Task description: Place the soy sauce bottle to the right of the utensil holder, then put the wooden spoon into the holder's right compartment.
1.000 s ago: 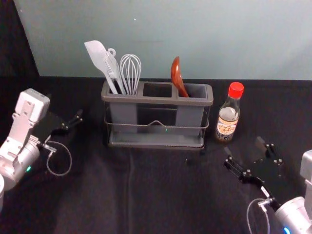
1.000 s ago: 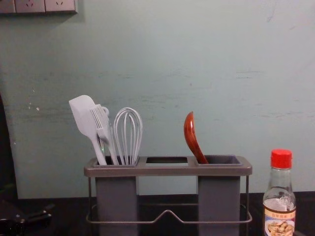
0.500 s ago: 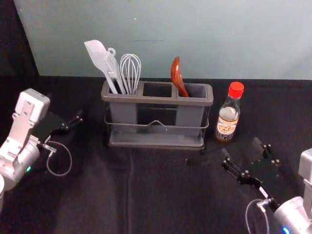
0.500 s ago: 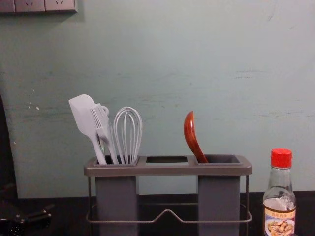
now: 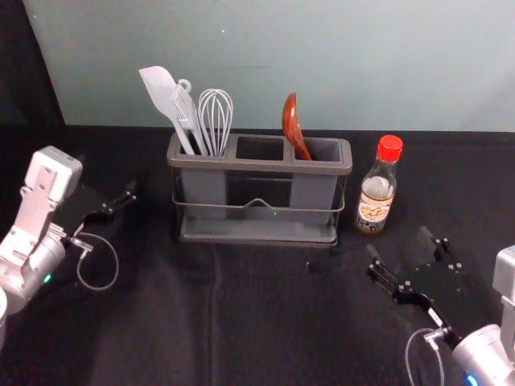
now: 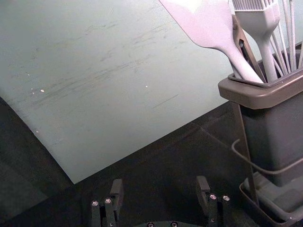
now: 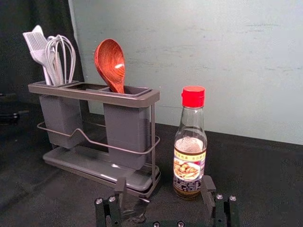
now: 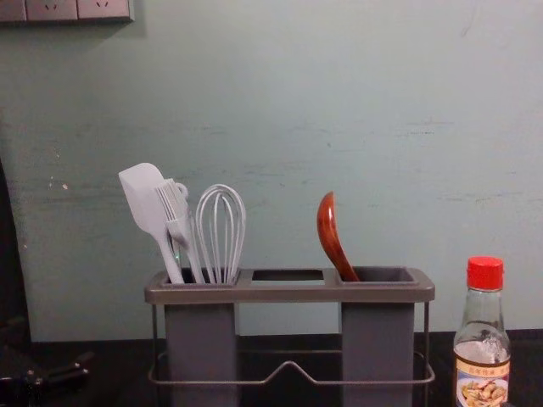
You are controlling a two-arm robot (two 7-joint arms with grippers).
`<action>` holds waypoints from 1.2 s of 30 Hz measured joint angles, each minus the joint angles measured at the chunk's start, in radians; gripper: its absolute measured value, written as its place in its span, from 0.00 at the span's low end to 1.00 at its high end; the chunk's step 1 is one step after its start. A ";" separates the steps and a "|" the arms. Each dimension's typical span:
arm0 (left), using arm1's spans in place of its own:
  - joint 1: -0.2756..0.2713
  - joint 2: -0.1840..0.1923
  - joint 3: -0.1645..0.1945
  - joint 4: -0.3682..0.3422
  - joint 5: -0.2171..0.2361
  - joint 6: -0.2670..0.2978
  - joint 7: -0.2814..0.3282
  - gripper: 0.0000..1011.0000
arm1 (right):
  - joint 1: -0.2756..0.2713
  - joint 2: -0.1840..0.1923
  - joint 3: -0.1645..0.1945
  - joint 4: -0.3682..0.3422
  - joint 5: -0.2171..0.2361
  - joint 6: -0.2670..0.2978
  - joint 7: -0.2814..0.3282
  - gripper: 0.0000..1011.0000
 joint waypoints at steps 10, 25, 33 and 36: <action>0.000 0.000 0.000 0.000 0.000 0.000 0.000 0.99 | -0.001 0.000 0.000 -0.001 -0.001 -0.001 -0.001 0.99; 0.000 0.000 0.000 0.000 0.000 0.000 0.000 0.99 | -0.001 0.000 0.000 -0.001 -0.001 -0.002 -0.002 0.99; 0.000 0.000 0.000 0.000 0.000 0.000 0.000 0.99 | -0.001 0.000 0.000 -0.001 -0.001 -0.002 -0.002 0.99; 0.000 0.000 0.000 0.000 0.000 0.000 0.000 0.99 | -0.001 0.000 0.000 -0.001 -0.001 -0.002 -0.002 0.99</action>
